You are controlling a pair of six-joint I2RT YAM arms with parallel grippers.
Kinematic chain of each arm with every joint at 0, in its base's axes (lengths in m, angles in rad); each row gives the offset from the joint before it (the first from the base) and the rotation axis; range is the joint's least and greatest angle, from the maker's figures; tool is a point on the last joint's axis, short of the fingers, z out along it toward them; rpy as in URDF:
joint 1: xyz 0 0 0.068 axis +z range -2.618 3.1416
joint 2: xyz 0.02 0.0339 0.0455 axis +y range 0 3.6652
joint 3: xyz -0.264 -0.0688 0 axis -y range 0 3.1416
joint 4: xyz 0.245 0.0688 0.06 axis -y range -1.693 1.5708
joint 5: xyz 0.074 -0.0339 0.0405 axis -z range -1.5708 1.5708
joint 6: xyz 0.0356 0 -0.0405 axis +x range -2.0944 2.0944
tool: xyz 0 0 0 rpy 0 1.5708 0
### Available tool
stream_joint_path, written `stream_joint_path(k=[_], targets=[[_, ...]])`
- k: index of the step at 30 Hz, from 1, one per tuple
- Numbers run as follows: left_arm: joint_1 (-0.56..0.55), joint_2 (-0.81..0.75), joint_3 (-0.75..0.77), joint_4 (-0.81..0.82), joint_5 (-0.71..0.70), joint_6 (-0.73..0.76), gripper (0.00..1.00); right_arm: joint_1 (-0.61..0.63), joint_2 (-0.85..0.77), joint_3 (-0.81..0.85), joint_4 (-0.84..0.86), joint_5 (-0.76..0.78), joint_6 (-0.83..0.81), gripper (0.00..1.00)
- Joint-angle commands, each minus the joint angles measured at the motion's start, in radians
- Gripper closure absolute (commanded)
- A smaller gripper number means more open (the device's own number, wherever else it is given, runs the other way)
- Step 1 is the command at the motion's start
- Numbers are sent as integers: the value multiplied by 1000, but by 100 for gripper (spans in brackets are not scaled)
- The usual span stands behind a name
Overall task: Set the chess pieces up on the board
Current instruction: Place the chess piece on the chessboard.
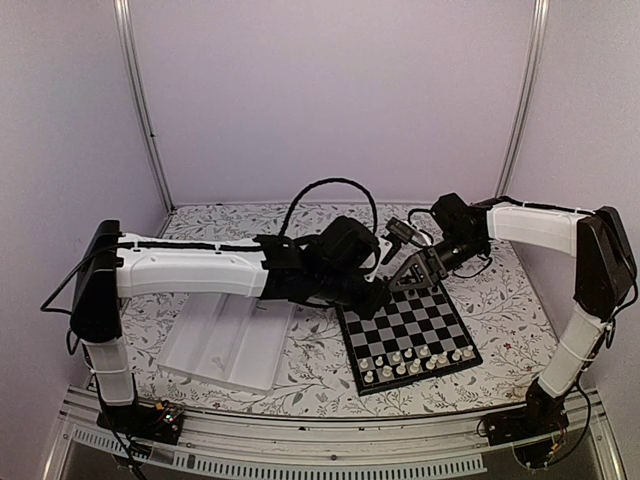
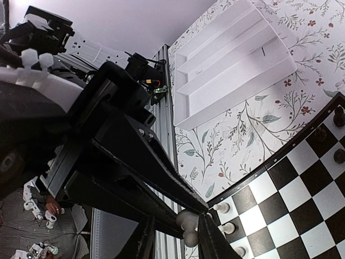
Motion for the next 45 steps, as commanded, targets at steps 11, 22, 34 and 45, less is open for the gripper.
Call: stream_joint_path(k=[11, 22, 34, 45], targets=[[-28, 25, 43, 14, -93, -2, 88, 5, -2, -11, 16, -17, 11, 89], [-27, 46, 65, -5, -134, -12, 87, 5, -3, -13, 34, 17, 29, 93], [-85, -53, -43, -20, -245, 182, 62, -73, -92, -31, -5, 380, -68, 100], [-77, -138, -140, -74, -450, 124, 54, -73, -348, -283, 27, 790, -264, 99]])
